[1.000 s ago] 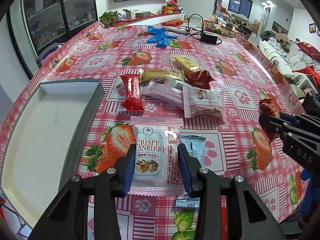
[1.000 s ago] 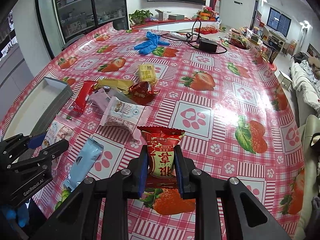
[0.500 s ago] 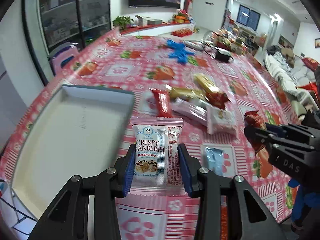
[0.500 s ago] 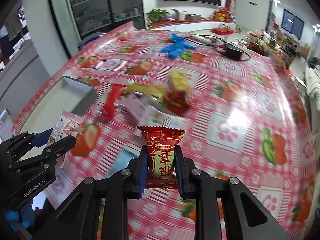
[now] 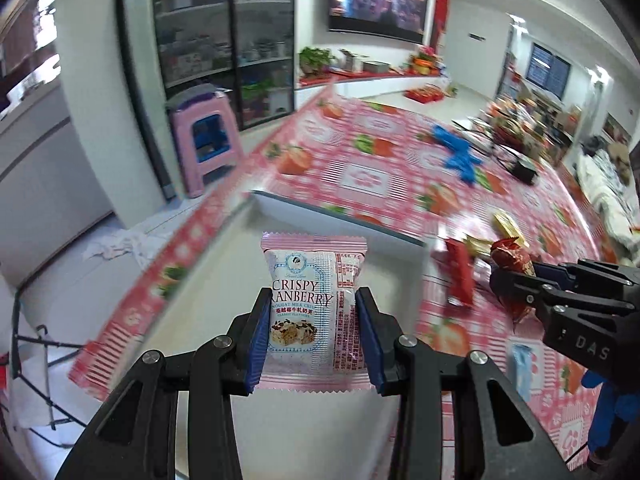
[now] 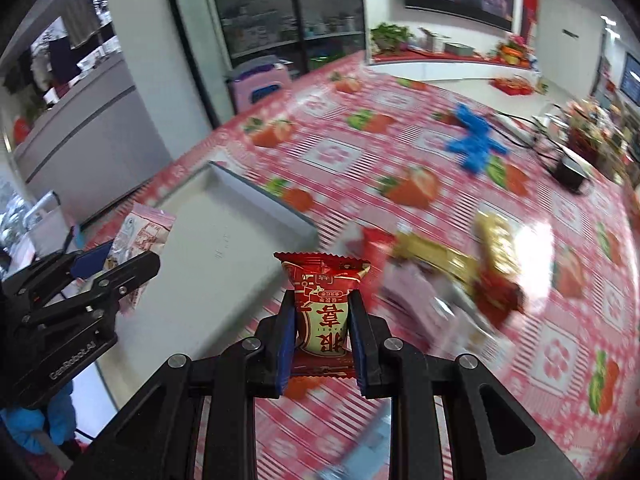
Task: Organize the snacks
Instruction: 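Carry both packets over the white box and open both tools to drop them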
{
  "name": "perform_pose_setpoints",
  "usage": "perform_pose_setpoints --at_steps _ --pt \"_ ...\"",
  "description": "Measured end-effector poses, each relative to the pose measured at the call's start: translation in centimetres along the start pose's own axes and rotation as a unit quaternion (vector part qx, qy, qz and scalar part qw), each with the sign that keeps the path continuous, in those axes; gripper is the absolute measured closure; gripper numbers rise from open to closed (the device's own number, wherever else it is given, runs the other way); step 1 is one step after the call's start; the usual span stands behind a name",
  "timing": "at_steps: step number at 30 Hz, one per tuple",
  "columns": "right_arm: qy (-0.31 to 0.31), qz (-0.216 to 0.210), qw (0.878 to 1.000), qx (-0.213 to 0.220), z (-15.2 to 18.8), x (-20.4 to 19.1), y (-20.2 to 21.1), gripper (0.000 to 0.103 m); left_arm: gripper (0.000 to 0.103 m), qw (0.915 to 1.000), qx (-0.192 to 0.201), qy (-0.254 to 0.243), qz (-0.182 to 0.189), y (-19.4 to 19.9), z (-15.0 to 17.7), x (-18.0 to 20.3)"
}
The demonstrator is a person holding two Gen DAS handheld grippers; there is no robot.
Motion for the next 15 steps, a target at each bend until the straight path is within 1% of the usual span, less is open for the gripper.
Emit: perform_pose_setpoints --at_steps 4,7,11,15 --pt "0.020 -0.019 1.000 -0.013 -1.1 -3.6 -1.8 0.077 0.059 0.9996 -0.013 0.018 -0.015 -1.0 1.0 -2.8" --pt "0.036 -0.028 0.999 -0.028 -1.1 -6.0 -3.3 0.077 0.059 0.9988 -0.032 0.033 -0.018 -2.4 2.2 -4.2" --pt "0.047 -0.034 0.997 -0.047 -0.8 -7.8 -4.9 0.077 0.059 0.9972 -0.059 0.045 -0.011 -4.5 3.9 -4.8" --pt "0.053 -0.037 0.996 -0.063 -0.3 -9.0 -6.4 0.077 0.059 0.9965 -0.071 0.044 -0.007 -5.3 4.9 -4.8"
Point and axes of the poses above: each gripper's, at about its wrist camera, not at the fingertips, and y roughly against the way its jaws point, x to its right, z to its underside, the point moved 6 cm from there along -y, roughly the way its jaws point, and after that the axes turned 14 degrees about -y, right-handed, at the moved point
